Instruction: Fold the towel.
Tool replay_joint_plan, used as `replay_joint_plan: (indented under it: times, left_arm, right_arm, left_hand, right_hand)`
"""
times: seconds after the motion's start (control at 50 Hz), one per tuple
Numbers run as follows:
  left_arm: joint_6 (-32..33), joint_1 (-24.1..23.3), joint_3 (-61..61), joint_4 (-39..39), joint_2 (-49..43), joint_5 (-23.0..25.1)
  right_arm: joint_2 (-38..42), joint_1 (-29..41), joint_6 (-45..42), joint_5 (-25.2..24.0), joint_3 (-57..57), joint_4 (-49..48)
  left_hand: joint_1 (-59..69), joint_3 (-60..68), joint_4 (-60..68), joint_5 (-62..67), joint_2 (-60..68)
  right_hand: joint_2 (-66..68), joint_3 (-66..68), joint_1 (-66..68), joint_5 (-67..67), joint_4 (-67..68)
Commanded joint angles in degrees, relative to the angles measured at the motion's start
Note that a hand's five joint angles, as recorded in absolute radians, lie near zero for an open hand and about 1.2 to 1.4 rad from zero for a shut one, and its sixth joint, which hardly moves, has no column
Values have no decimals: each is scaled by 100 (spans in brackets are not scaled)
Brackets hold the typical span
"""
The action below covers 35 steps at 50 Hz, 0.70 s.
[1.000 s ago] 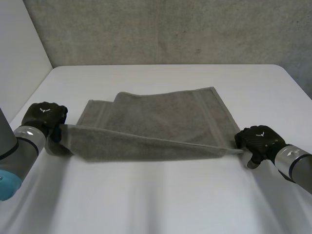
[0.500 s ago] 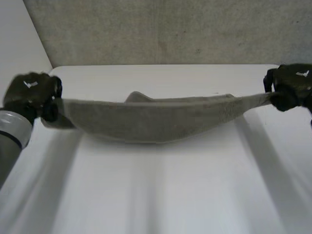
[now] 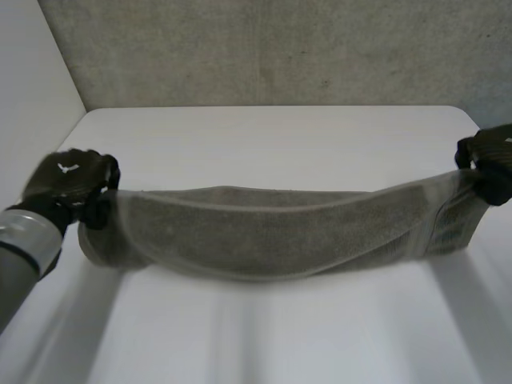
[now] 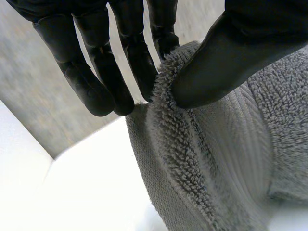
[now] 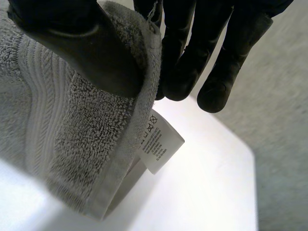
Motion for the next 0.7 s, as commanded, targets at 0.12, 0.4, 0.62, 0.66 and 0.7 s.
replay_joint_plan:
  times: [0.12, 0.4, 0.62, 0.66, 0.7]
  left_arm:
    - [118, -119, 1620, 114, -2265, -59]
    - [250, -409, 4028, -220, -4190, -262]
    - [312, -532, 5276, -572, -5034, -288]
    - [312, -549, 5320, -677, -5025, -314]
    - [303, -628, 5355, -870, -4946, -463]
  right_arm:
    - [2082, 161, 170, 141, -932, -457]
    - [4059, 645, 496, 888, -3129, -519]
    - [4815, 935, 531, 1433, -4245, -519]
    - [4824, 987, 540, 1495, -4245, -519]
    - [4772, 1022, 557, 1565, -4158, -545]
  left_hand:
    - [-82, -819, -676, -1390, -543]
    - [-82, -819, -676, -1390, -543]
    - [-4100, -4837, -4694, -5408, -4561]
    - [-5883, -6620, -6477, -7191, -6344]
    - [-6436, -7173, -7030, -7744, -6897]
  right_hand:
    - [594, 389, 424, 325, 327]
    - [594, 389, 424, 325, 327]
    - [-5002, -5206, -5171, -5270, -5268]
    - [-6406, -6611, -6576, -6675, -6673]
    - [-6406, -6611, -6576, -6675, -6673]
